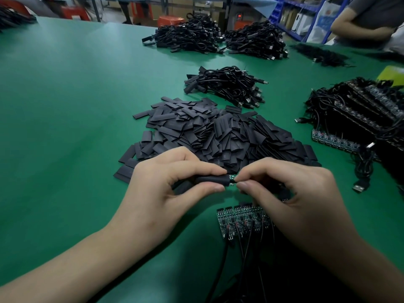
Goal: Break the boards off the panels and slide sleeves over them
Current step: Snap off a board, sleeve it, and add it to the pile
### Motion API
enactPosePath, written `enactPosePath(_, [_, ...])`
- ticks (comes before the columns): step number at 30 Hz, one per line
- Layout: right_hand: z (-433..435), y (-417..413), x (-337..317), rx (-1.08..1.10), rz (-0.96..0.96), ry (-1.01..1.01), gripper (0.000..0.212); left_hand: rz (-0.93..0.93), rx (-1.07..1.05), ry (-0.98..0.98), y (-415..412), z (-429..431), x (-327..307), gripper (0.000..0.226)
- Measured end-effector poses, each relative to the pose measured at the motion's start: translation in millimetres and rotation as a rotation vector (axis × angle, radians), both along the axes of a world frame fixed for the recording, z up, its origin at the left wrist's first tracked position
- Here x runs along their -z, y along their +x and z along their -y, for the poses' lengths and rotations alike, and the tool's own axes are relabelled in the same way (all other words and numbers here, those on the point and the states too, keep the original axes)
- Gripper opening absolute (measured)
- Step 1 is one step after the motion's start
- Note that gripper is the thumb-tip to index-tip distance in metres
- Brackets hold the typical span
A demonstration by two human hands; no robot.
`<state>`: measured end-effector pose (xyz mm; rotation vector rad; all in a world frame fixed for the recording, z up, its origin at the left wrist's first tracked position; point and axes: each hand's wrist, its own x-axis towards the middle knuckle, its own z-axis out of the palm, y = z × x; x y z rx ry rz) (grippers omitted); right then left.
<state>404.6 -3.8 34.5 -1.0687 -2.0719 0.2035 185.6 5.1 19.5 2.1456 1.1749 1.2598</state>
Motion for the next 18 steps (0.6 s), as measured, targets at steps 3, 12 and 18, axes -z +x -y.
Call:
enactPosePath(3, [0.3,0.2,0.0,0.000,0.004,-0.008,0.004,-0.025,-0.013,0.028,0.6,0.4,0.5,0.021])
enactPosePath(12, [1.3,-1.6,-0.2,0.034,0.000,0.046,0.003,0.052,-0.032,-0.029,2.1,1.9,-1.0,0.020])
enactPosePath(18, [1.3,-1.0,-1.1,0.027,0.036,0.126,0.005,0.134,0.000,-0.090,3.1,3.2,-1.2,0.019])
